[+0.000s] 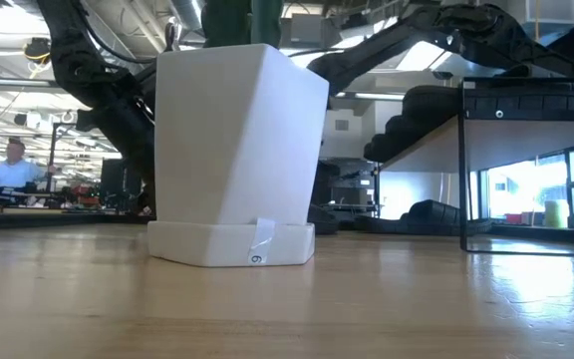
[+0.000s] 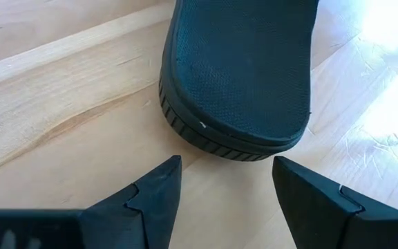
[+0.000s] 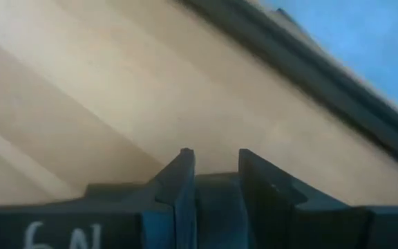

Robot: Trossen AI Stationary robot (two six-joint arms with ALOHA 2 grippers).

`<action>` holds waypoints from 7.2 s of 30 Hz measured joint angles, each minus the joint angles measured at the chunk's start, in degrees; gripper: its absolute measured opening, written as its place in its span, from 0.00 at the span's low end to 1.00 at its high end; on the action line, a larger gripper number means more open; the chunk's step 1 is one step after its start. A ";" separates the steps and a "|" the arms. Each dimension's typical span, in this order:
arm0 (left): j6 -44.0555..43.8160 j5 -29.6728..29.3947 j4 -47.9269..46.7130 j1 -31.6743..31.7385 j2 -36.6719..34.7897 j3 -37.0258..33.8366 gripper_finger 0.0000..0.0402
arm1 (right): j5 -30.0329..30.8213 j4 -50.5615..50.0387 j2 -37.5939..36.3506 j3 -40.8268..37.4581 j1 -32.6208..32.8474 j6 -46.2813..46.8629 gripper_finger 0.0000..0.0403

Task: Pick and place slides into the shelf
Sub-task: Put the black slide under the shelf, then return to Home Position

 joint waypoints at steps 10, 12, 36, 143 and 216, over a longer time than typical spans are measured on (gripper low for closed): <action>0.10 1.76 0.21 0.73 0.11 1.52 0.54 | 0.33 -5.44 -0.61 -2.00 0.77 0.03 0.29; 0.22 1.90 0.21 1.18 0.11 1.57 0.54 | 0.54 -7.89 -0.91 -2.09 1.39 0.13 0.29; 1.11 4.56 0.46 3.15 0.11 1.67 0.54 | 9.26 -20.20 -1.03 0.45 6.21 5.82 0.29; 27.30 11.79 -6.20 3.93 40.11 57.70 0.54 | 43.76 -42.00 -37.35 13.05 34.65 21.10 0.29; 38.21 1.72 -43.68 6.40 -51.11 33.23 0.54 | 28.78 11.98 -73.15 -39.50 14.28 -17.07 0.29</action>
